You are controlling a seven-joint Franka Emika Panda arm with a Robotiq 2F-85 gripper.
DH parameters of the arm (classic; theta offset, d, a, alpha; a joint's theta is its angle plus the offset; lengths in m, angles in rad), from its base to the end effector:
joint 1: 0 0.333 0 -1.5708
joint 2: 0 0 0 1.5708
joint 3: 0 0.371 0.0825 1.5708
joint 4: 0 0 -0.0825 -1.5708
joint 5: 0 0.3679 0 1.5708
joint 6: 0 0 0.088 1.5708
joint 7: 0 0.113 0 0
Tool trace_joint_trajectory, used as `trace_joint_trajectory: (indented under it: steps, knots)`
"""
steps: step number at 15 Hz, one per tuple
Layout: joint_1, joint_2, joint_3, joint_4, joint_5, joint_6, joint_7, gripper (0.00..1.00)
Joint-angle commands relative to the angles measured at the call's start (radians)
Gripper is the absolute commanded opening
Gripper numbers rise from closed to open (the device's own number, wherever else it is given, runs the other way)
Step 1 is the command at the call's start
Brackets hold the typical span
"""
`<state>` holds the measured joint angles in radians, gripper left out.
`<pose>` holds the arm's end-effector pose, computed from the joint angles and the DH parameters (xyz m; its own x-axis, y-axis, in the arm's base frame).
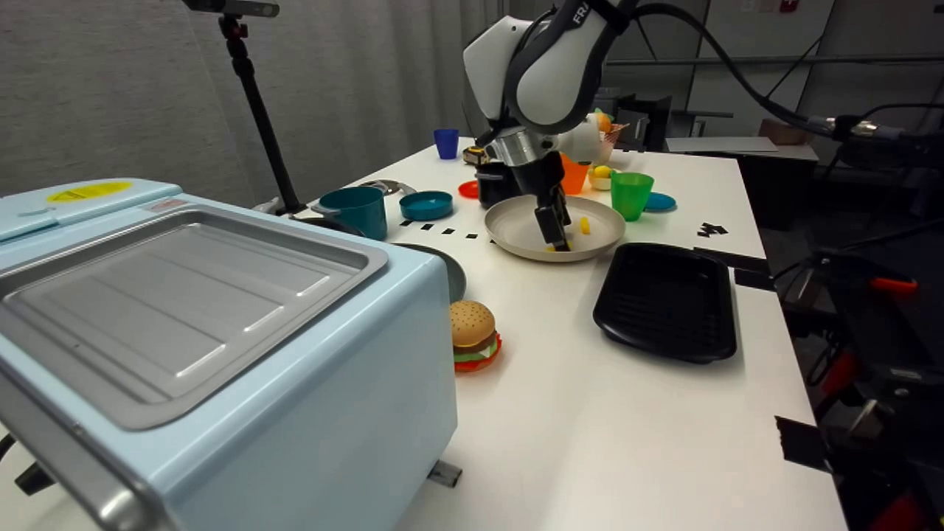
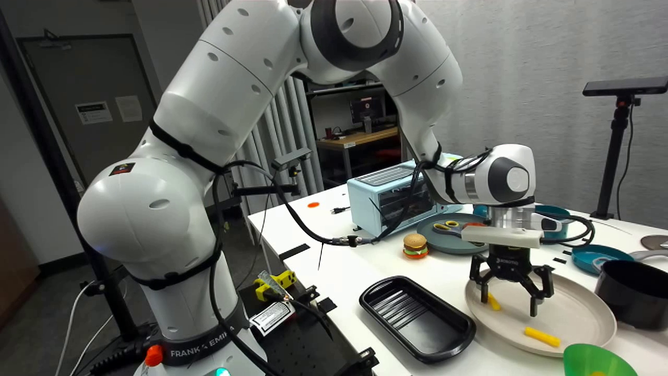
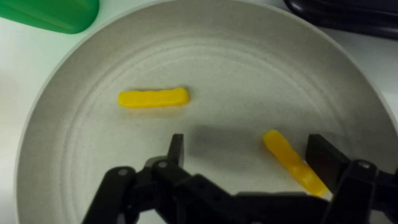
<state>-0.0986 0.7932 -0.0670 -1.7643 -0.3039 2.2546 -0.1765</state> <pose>0.6361 -0.1123 0.1412 0.9121 0.2070 -0.3539 0.2740 -0.9498 0.1508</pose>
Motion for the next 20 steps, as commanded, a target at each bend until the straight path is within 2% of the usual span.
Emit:
trace_joint_trajectory:
  steps: [1,9,20]
  knots:
    - [-0.012,0.035,-0.005,0.065,0.024,-0.014,-0.026,1.00]
    - [-0.027,0.056,-0.027,0.099,0.034,-0.016,-0.013,1.00]
    - [-0.064,0.048,-0.063,0.083,0.064,-0.018,0.016,1.00]
